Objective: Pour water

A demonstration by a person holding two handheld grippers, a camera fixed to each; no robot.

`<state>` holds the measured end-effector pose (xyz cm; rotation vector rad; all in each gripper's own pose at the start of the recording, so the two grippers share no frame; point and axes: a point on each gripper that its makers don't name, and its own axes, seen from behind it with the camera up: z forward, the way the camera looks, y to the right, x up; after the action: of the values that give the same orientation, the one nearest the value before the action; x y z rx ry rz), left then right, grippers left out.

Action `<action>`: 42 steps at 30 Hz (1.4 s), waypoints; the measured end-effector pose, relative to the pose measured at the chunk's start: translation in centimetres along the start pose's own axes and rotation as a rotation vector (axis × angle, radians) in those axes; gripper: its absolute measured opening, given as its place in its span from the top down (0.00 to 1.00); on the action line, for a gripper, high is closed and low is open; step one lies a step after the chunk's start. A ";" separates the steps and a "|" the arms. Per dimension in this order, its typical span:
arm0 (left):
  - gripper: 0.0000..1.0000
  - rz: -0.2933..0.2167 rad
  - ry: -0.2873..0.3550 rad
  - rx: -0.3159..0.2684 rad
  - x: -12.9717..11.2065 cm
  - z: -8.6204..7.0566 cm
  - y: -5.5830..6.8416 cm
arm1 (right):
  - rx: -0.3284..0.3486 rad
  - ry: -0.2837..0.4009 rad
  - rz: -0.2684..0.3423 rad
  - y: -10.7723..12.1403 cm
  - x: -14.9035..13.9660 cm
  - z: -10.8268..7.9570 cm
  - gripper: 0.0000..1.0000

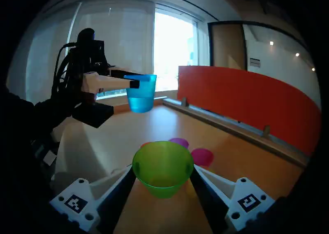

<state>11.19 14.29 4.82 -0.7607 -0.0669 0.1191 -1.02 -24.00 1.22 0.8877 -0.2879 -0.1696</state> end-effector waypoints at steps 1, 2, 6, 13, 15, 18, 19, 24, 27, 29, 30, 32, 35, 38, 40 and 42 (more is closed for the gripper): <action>0.11 0.000 0.001 0.000 0.0 0.0 0.0 | 0.000 0.008 -0.002 0.0 0.2 0.0 0.09; 0.11 0.001 0.001 0.000 0.1 -0.1 0.0 | 0.000 0.015 -0.004 -0.1 0.5 0.0 0.09; 0.11 0.001 0.002 0.000 0.1 -0.2 0.1 | 0.003 0.046 -0.011 -0.4 1.4 0.2 0.09; 0.11 -0.004 0.008 -0.002 0.1 -0.4 -0.1 | 0.008 0.094 -0.006 -0.8 2.7 0.6 0.09; 0.11 -0.005 0.009 -0.002 0.1 -0.4 -0.2 | 0.010 0.105 -0.005 -0.8 3.0 0.7 0.09; 0.11 -0.001 0.014 0.000 0.1 -0.5 -0.3 | 0.013 0.115 -0.006 -0.9 3.4 1.0 0.09; 0.11 0.000 0.016 0.000 0.1 -0.5 -0.4 | 0.015 0.117 -0.007 -1.0 3.5 1.1 0.09; 0.11 0.002 0.017 0.000 0.1 -0.7 -0.5 | 0.020 0.129 -0.009 -1.2 3.9 1.5 0.09; 0.11 0.003 0.018 0.002 0.1 -0.7 -0.6 | 0.022 0.142 -0.009 -1.2 4.2 1.7 0.09; 0.11 0.004 0.019 0.003 0.2 -0.7 -0.6 | 0.024 0.153 -0.008 -1.3 4.6 1.7 0.09; 0.11 0.004 0.019 0.003 0.2 -0.7 -0.6 | 0.026 0.158 -0.008 -1.3 4.7 1.8 0.09; 0.11 0.004 0.020 0.002 0.2 -0.7 -0.7 | 0.031 0.174 -0.009 -1.4 5.0 1.8 0.09; 0.11 0.003 0.019 0.000 0.2 -0.7 -0.7 | 0.038 0.189 -0.007 -1.6 5.4 2.0 0.09; 0.11 0.007 0.018 -0.001 0.1 -0.6 -0.7 | 0.042 0.203 -0.006 -1.6 5.9 2.1 0.09; 0.11 0.015 0.017 -0.001 0.0 -0.6 -0.7 | 0.049 0.212 -0.006 -1.7 6.2 2.2 0.09; 0.11 0.023 0.016 -0.002 0.0 -0.6 -0.6 | 0.057 0.220 -0.006 -1.9 6.4 2.2 0.09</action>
<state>11.27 13.43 4.86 -0.7644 -0.0432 0.1345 4.31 -28.52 2.22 0.9547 -0.0856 -0.0680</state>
